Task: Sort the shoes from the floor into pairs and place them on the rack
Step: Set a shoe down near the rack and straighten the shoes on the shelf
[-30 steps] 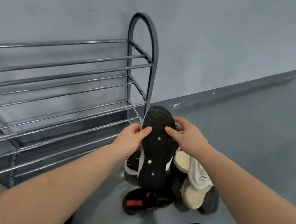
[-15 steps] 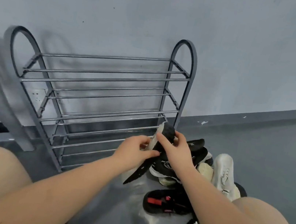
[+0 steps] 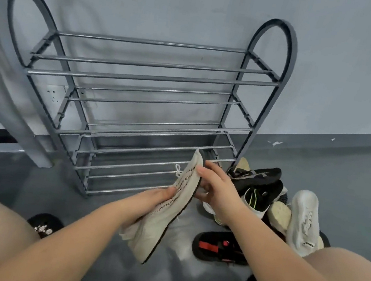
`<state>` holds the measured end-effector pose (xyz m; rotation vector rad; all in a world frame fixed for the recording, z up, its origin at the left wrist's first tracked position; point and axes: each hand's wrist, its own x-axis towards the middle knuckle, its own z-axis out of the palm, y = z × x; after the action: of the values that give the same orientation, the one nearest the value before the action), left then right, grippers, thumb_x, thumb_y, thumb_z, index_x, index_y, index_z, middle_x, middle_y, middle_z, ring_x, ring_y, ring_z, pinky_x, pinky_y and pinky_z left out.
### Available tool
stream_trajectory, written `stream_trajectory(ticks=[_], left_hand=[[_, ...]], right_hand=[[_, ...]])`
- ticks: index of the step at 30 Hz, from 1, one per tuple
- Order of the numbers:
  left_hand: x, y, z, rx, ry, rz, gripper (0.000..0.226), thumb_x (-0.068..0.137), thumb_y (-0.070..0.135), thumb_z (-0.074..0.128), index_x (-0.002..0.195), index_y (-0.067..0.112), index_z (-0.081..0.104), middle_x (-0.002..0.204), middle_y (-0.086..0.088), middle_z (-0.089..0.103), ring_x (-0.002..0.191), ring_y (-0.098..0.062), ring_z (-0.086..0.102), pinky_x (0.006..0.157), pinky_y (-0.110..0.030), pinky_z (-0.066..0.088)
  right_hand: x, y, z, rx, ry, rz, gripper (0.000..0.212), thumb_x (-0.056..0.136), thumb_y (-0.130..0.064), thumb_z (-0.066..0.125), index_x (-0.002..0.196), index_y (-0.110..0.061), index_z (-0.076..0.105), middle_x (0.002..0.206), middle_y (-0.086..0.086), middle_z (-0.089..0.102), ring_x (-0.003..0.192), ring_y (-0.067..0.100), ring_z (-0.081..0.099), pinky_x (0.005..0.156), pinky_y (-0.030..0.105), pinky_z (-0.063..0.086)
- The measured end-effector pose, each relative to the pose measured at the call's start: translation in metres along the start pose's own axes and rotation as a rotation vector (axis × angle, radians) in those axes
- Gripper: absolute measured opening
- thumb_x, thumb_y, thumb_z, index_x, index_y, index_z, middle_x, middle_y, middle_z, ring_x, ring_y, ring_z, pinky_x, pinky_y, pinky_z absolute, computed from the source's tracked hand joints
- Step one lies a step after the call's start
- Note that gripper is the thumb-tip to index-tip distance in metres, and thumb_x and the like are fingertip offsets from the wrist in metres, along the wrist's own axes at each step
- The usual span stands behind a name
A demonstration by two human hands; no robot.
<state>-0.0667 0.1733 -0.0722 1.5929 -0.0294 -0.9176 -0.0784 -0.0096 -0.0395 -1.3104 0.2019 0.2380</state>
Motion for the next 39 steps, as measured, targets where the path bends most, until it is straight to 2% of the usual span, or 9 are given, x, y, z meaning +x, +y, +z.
stream_trajectory(ticks=[3,5,8,12,16,21,25,34,39], left_hand=[[0.007,-0.008,-0.002,0.045,-0.025,-0.051,0.063,0.062,0.07,0.052,0.104,0.025,0.065,0.1,0.002,0.073,0.092,-0.013,0.068,0.088,-0.032,0.051],[0.011,-0.013,0.0,0.024,-0.022,-0.08,0.066,0.06,0.073,0.051,0.104,0.026,0.065,0.105,0.001,0.072,0.097,-0.014,0.067,0.091,-0.03,0.051],[0.015,-0.018,0.005,-0.05,0.064,-0.132,0.085,0.05,0.08,0.057,0.109,0.02,0.068,0.104,-0.003,0.073,0.098,-0.019,0.068,0.092,-0.034,0.052],[0.022,-0.025,0.0,-0.368,0.207,-0.168,0.062,0.075,0.065,0.056,0.111,0.015,0.067,0.097,-0.008,0.074,0.089,-0.023,0.069,0.078,-0.033,0.055],[0.022,-0.027,-0.011,-0.456,0.319,-0.198,0.038,0.086,0.047,0.061,0.105,0.015,0.065,0.094,-0.007,0.072,0.081,-0.022,0.067,0.074,-0.032,0.054],[0.014,-0.035,-0.029,-0.473,0.336,-0.155,0.022,0.091,0.031,0.059,0.104,0.013,0.061,0.09,-0.004,0.068,0.077,-0.016,0.064,0.066,-0.029,0.054],[0.005,-0.054,-0.045,-0.521,0.284,-0.165,0.019,0.095,0.021,0.053,0.113,0.014,0.057,0.106,-0.01,0.067,0.09,-0.021,0.064,0.08,-0.037,0.053],[-0.005,-0.099,-0.077,-0.508,0.37,-0.316,0.009,0.096,0.02,0.052,0.097,0.016,0.06,0.091,-0.005,0.065,0.082,-0.019,0.062,0.075,-0.032,0.051],[-0.002,-0.127,-0.09,-0.504,0.457,-0.365,0.017,0.096,0.022,0.052,0.11,0.013,0.057,0.089,-0.005,0.064,0.078,-0.018,0.06,0.068,-0.029,0.049]], right_hand=[[0.007,0.005,0.0,0.021,-0.038,0.059,0.007,0.094,-0.021,0.053,0.088,-0.017,0.052,0.05,-0.01,0.059,0.051,0.004,0.06,0.067,0.032,0.049],[0.011,0.009,0.002,-0.022,-0.033,0.091,0.022,0.098,-0.027,0.044,0.077,-0.021,0.049,0.044,-0.009,0.054,0.048,0.006,0.054,0.062,0.028,0.048],[0.011,0.016,-0.001,-0.054,-0.05,0.163,0.023,0.095,-0.041,0.047,0.094,-0.021,0.058,0.067,-0.009,0.067,0.062,0.005,0.062,0.068,0.033,0.056],[0.011,0.046,0.009,-0.224,-0.061,0.302,0.054,0.086,-0.043,0.062,0.134,-0.024,0.043,0.125,0.003,0.061,0.11,0.022,0.063,0.089,0.048,0.054],[0.014,0.067,0.023,-0.432,-0.089,0.292,0.065,0.082,-0.034,0.071,0.139,-0.019,0.043,0.113,0.004,0.068,0.096,0.018,0.068,0.073,0.03,0.054],[0.026,0.075,0.035,-0.284,0.007,0.312,0.038,0.089,-0.02,0.064,0.126,-0.013,0.058,0.1,0.003,0.07,0.075,0.013,0.066,0.06,0.025,0.053],[0.026,0.097,0.043,-0.189,0.01,0.371,0.038,0.089,-0.022,0.064,0.126,-0.019,0.058,0.107,0.001,0.07,0.084,0.016,0.066,0.069,0.029,0.051],[0.036,0.117,0.073,-0.194,-0.121,0.553,0.03,0.095,-0.026,0.056,0.124,-0.022,0.058,0.098,-0.001,0.069,0.086,0.018,0.063,0.07,0.031,0.051],[0.046,0.139,0.091,-0.197,-0.099,0.614,0.022,0.097,-0.023,0.052,0.118,-0.021,0.057,0.095,0.001,0.067,0.085,0.02,0.062,0.071,0.032,0.051]])
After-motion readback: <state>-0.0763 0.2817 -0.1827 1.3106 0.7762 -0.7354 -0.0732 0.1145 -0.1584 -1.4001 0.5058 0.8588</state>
